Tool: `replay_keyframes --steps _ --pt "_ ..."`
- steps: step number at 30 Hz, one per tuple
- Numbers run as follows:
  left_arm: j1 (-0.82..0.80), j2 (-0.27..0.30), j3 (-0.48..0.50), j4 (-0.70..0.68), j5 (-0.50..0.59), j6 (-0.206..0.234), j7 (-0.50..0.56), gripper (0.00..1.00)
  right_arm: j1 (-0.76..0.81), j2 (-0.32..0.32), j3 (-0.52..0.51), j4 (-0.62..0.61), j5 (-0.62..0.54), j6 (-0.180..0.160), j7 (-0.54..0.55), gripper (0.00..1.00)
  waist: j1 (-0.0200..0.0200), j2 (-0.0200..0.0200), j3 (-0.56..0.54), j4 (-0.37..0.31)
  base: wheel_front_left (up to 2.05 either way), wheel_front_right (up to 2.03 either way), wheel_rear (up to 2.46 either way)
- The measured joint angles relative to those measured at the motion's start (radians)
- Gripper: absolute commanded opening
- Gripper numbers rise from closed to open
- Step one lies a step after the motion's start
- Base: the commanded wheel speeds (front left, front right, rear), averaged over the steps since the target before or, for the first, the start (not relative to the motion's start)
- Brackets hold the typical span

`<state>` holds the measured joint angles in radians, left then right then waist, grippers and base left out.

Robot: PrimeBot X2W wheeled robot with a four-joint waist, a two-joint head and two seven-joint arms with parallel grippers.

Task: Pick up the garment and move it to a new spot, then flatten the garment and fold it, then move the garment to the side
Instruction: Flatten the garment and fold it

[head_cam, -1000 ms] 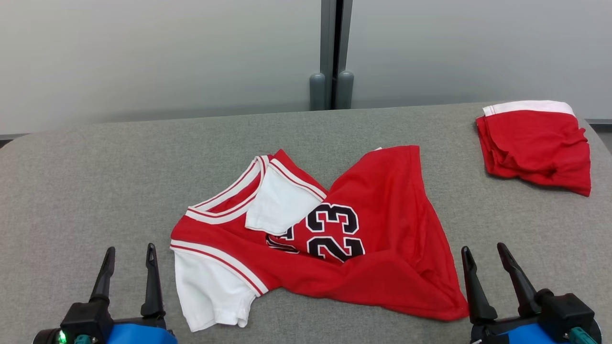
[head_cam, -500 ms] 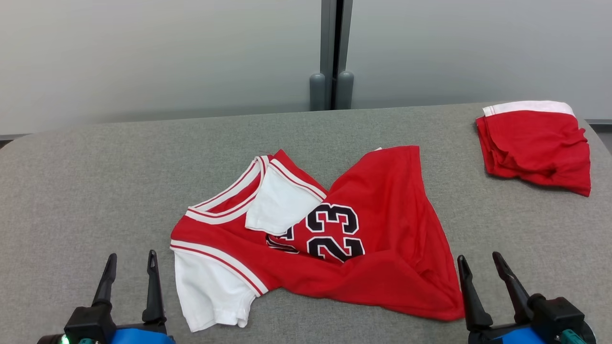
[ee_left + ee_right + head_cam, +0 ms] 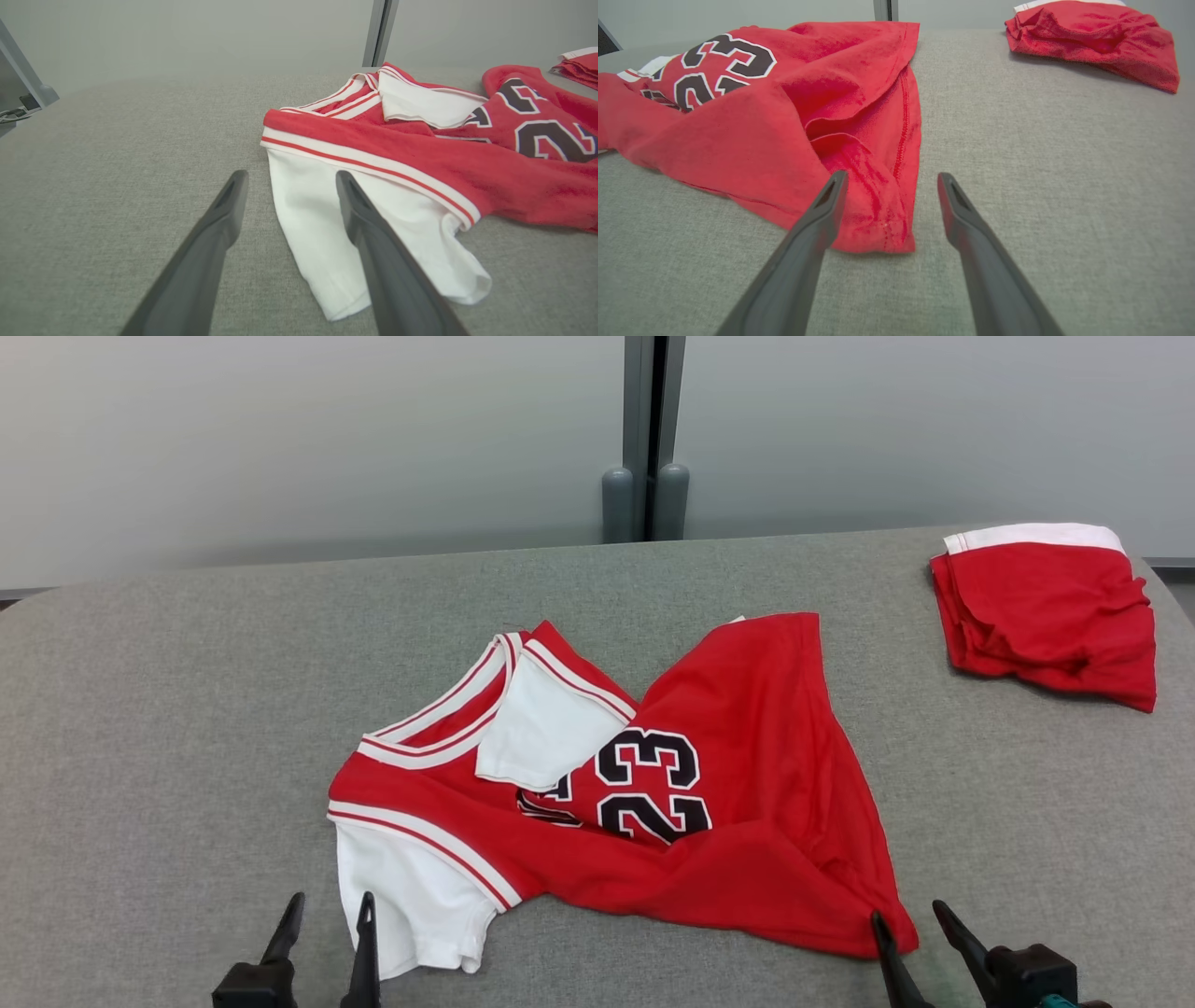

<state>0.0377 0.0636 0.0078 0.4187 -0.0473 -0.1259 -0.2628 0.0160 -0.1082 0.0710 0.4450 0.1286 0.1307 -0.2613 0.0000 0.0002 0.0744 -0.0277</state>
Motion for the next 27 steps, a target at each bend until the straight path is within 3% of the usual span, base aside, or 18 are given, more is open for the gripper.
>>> replay_keyframes --steps 10,27 --pt "-0.001 0.002 -0.065 0.108 -0.056 -0.004 0.0 1.0 -0.064 -0.024 0.098 0.12 0.062 0.0 0.0 1.0 0.0 -0.0001 0.022 -0.004 0.0 0.0 0.0" --pt "-0.067 0.029 -0.123 0.221 -0.133 -0.004 0.0 1.0 -0.097 -0.063 0.222 0.16 0.175 0.0 0.0 1.0 0.0 -0.0002 0.03 -0.019 0.0 0.0 0.0"
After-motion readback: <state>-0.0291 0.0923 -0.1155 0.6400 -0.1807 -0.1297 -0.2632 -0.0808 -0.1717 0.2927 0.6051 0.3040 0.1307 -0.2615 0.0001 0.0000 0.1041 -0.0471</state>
